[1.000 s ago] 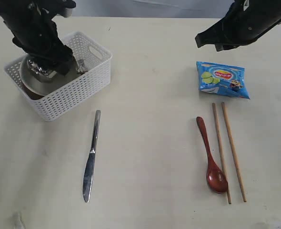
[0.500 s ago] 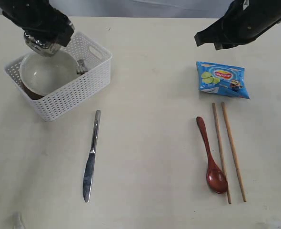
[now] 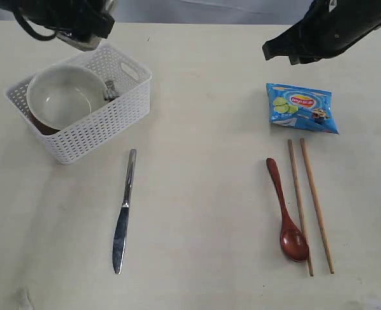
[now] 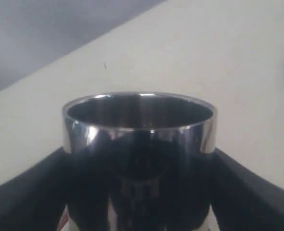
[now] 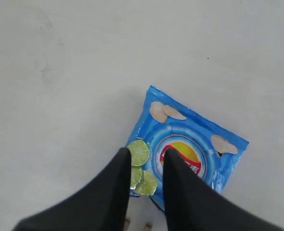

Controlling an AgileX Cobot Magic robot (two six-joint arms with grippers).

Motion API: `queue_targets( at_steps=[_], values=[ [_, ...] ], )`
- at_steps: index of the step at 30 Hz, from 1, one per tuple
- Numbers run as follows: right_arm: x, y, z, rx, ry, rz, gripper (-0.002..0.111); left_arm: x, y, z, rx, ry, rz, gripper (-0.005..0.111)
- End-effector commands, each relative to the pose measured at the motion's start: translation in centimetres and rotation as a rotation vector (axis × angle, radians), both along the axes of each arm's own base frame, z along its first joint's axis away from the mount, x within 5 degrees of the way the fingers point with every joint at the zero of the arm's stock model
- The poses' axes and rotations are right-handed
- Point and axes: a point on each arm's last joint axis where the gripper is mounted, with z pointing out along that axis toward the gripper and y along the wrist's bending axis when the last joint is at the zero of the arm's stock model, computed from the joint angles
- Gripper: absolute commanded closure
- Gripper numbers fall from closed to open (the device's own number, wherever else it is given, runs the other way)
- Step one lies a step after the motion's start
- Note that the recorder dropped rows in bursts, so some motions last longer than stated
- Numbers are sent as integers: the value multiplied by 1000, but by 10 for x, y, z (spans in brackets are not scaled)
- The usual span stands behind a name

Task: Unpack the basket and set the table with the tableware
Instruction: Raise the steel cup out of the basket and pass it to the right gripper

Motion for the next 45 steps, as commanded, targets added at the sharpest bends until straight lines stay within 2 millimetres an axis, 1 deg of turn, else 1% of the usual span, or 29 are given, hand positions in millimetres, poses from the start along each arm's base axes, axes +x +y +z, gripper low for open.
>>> queue_targets(
  at_steps=[1, 8, 10, 12, 16, 18, 19, 20, 22, 24, 26, 28, 30, 32, 34, 35, 37, 40, 41, 44, 45],
  values=[
    [0, -2, 2, 7, -24, 2, 85, -9, -9, -2, -44, -216, -10, 107],
    [0, -2, 0, -15, -18, 25, 85, -24, -23, -19, -71, -446, -51, 107],
    [1, -2, 5, -26, -17, 37, 85, -29, -28, -22, -77, -508, -80, 107],
    [4, -2, 17, -26, -12, 25, 85, -35, -32, -25, -97, -560, -106, 107],
    [8, 1, 50, -17, 25, 30, 85, -47, -37, -32, -164, -620, -127, 107],
    [9, 8, 67, 29, 28, 82, 85, -50, -38, -35, -191, -639, -141, 107],
    [9, 14, 79, 81, 24, 128, 85, -52, -39, -39, -204, -651, -152, 107],
    [8, 19, 87, 121, 21, 163, 85, -53, -39, -40, -221, -671, -156, 107],
    [4, 30, 105, 202, 23, 273, 85, -54, -40, -45, -257, -686, -168, 107],
    [-1, 36, 117, 242, 40, 369, 85, -56, -41, -49, -279, -700, -178, 107],
    [-5, 39, 126, 265, 66, 418, 85, -56, -43, -53, -301, -710, -195, 107],
    [-6, 41, 131, 275, 86, 435, 84, -57, -47, -56, -319, -711, -235, 107],
    [-7, 44, 135, 293, 104, 451, 79, -58, -52, -60, -327, -712, -289, 107],
    [-8, 46, 139, 317, 124, 467, 60, -59, -55, -62, -353, -713, -325, 107],
    [-10, 49, 143, 331, 120, 481, 37, -58, -56, -63, -374, -704, -322, 107],
    [-12, 52, 144, 331, 120, 492, 31, -58, -56, -64, -375, -701, -321, 107],
    [-15, 58, 144, 328, 122, 511, 33, -58, -57, -66, -377, -699, -334, 107],
    [-22, 77, 141, 325, 135, 562, 46, -60, -60, -67, -368, -699, -386, 107],
    [-23, 82, 139, 324, 141, 576, 48, -61, -61, -68, -366, -699, -395, 107],
    [-32, 101, 137, 297, 136, 629, 47, -61, -61, -68, -366, -699, -395, 107],
    [-34, 104, 137, 284, 129, 630, 47, -61, -61, -68, -367, -698, -396, 107]
  ],
)
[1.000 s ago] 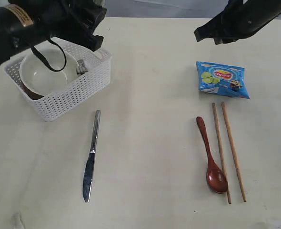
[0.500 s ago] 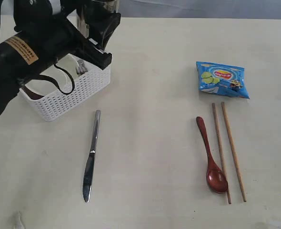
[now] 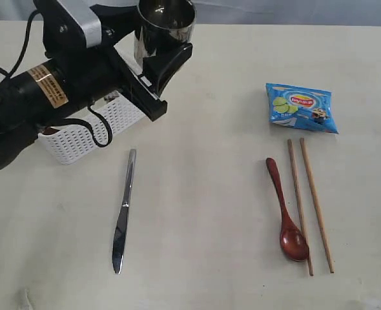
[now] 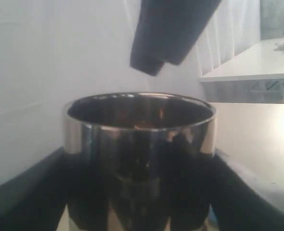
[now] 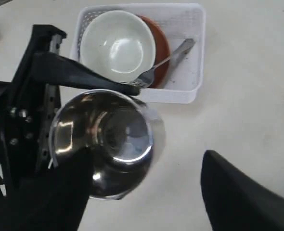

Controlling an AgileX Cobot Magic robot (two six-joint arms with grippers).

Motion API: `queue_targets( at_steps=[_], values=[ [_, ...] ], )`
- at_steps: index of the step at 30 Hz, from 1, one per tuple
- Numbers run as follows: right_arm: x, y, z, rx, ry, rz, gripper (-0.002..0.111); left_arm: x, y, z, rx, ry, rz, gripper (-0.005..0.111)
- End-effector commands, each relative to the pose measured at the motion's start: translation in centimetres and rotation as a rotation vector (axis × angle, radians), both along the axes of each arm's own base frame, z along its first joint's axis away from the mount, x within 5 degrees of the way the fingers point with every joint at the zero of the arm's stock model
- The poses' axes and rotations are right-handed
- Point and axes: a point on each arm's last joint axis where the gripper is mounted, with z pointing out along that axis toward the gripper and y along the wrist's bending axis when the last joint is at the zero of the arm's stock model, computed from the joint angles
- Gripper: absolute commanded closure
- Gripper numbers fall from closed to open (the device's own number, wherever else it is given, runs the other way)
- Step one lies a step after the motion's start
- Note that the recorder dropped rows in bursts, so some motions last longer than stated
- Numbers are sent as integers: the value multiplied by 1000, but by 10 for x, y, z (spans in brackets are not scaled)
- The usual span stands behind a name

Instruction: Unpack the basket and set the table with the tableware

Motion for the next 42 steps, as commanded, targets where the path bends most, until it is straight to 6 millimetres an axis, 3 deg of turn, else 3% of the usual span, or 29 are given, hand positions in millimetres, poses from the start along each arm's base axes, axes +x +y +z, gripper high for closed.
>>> queue_targets(
  at_steps=[1, 5, 8, 11, 16, 22, 24, 31, 33, 42],
  values=[
    [-7, 17, 1, -51, -64, 12, 47, -3, -2, 1, -27, -5, -20, 107],
    [-7, 24, -6, -123, -83, -38, 47, -5, -4, 1, -11, -10, -49, 107],
    [0, 32, -23, -149, -32, -38, 52, -5, -6, 1, 3, -20, -74, 107],
    [4, 35, -34, -159, 11, -57, 70, -5, -6, 1, 3, -20, -74, 107],
    [5, 35, -35, -148, 38, -96, 109, -5, -6, 2, 2, -23, -75, 107],
    [4, 35, -35, -150, 39, -95, 109, -4, -7, 3, -3, -17, -74, 101],
    [5, 35, -35, -156, 38, -99, 109, -3, -5, 3, -9, -12, -61, 92],
    [16, 18, -36, -297, -43, -244, 109, -4, 0, 11, 42, -24, -4, 42],
    [20, 12, -36, -348, -74, -304, 109, -6, 2, 17, 68, -38, 11, 34],
    [30, -3, -46, -435, -56, -384, 109, -24, 35, 63, 162, -56, 268, 32]
  ],
)
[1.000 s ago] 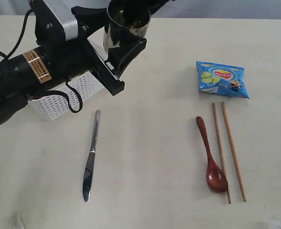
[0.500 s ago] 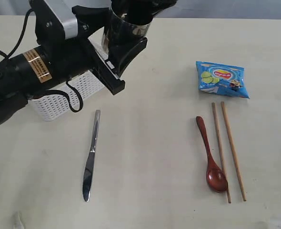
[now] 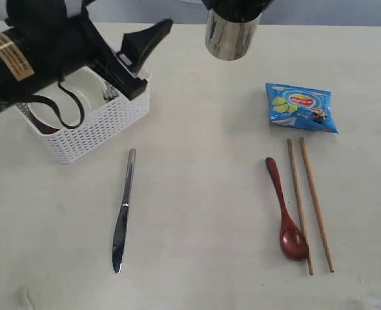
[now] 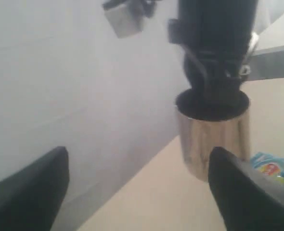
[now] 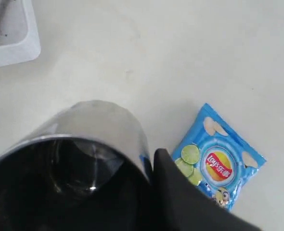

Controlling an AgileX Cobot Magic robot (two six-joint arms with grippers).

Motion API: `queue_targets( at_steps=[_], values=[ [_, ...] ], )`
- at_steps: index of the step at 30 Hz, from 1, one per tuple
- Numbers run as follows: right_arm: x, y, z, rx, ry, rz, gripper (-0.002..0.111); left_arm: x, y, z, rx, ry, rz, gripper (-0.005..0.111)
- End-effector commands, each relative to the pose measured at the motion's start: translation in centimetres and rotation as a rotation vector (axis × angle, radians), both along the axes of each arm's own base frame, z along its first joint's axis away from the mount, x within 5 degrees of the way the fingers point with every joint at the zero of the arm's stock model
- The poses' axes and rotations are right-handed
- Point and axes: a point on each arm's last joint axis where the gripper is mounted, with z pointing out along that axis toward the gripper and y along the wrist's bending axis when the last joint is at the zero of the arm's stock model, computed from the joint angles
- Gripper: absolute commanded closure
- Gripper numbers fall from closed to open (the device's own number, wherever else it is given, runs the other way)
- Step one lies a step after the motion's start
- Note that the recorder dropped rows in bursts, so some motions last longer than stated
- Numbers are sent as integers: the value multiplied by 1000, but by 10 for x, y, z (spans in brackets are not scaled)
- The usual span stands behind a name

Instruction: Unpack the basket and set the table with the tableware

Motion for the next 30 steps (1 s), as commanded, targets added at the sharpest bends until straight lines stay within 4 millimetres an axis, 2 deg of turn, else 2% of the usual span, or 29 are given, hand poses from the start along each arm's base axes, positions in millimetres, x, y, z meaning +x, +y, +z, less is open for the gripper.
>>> queue_targets(
  at_steps=[1, 3, 6, 11, 15, 21, 24, 27, 30],
  values=[
    [6, -5, -9, 13, 56, -40, 109, -9, 21, 22, -2, -9, 172, 33],
    [11, -1, -22, 6, 95, -41, 109, -13, 32, 31, -30, -16, 261, 36],
    [18, 11, -48, 26, 170, -22, 109, -16, 48, 39, -98, -10, 399, 55],
    [30, 32, -93, 94, 273, 31, 109, -18, 68, 44, -243, -3, 591, 107],
    [35, 39, -116, 77, 301, 33, 109, -18, 68, 43, -203, -7, 604, 106],
    [30, 59, -132, 78, 306, 69, 109, -18, 72, 44, -242, 11, 643, 107],
    [29, 70, -137, 84, 291, 91, 109, -11, 76, 47, -261, 118, 649, 107],
    [29, 82, -139, 87, 284, 110, 109, -2, 79, 50, -241, 245, 582, 107],
    [28, 94, -145, 86, 286, 128, 109, 1, 86, 51, -244, 307, 565, 107]
  ],
)
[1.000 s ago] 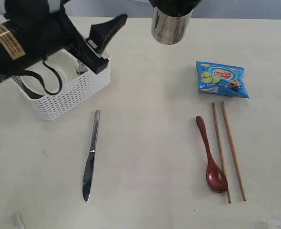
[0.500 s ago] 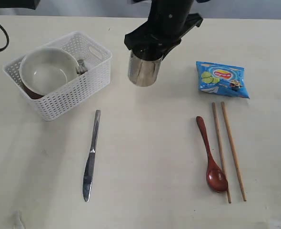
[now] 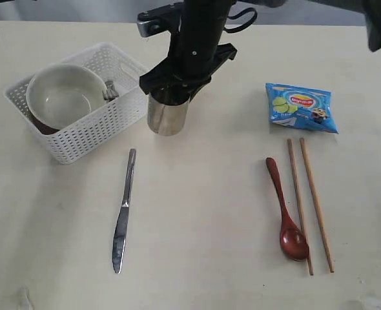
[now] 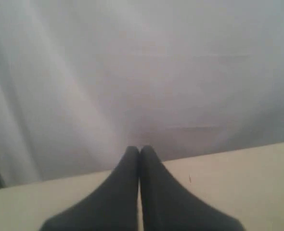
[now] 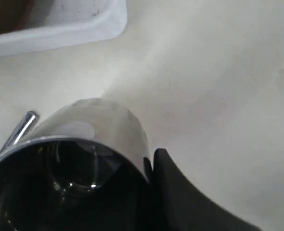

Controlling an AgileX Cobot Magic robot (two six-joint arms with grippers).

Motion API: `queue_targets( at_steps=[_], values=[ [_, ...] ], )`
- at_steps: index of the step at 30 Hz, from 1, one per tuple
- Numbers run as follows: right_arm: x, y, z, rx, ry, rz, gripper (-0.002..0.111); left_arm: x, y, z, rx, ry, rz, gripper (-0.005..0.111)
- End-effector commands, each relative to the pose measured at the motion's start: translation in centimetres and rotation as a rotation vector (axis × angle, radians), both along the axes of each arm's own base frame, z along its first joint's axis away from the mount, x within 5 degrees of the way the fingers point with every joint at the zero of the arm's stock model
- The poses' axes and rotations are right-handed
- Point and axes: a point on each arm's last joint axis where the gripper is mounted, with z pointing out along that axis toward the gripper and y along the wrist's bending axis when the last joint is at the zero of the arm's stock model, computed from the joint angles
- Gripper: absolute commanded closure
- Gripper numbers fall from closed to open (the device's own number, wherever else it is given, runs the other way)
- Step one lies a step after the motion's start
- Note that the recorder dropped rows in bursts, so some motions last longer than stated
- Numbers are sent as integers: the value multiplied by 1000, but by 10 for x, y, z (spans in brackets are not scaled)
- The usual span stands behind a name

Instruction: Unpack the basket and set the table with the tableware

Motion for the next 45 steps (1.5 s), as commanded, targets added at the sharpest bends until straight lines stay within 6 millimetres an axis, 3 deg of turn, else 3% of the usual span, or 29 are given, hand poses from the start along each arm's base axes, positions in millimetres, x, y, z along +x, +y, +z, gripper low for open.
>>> queue_targets(
  at_steps=[1, 8, 17, 32, 34, 39, 45],
  values=[
    [1, 16, -4, 16, -17, 24, 109, 3, 10, 2, -39, 78, -31, 107],
    [9, 32, -23, 18, -20, 38, 109, 5, 19, 1, -47, 84, 2, 107],
    [27, 41, -32, 10, -71, 25, 109, 5, 19, 1, -51, 84, 2, 107],
    [32, 41, -17, -45, -70, 38, 108, 5, 19, 1, -51, 84, 2, 107],
    [32, 41, -17, -46, -65, 37, 104, 5, 19, 1, -51, 85, 1, 107],
    [30, 43, -18, -24, -39, 32, 76, 5, 19, 1, -51, 85, 1, 107],
    [29, 43, -15, -20, -41, 32, 73, 5, 19, 1, -51, 85, 1, 107]
  ],
)
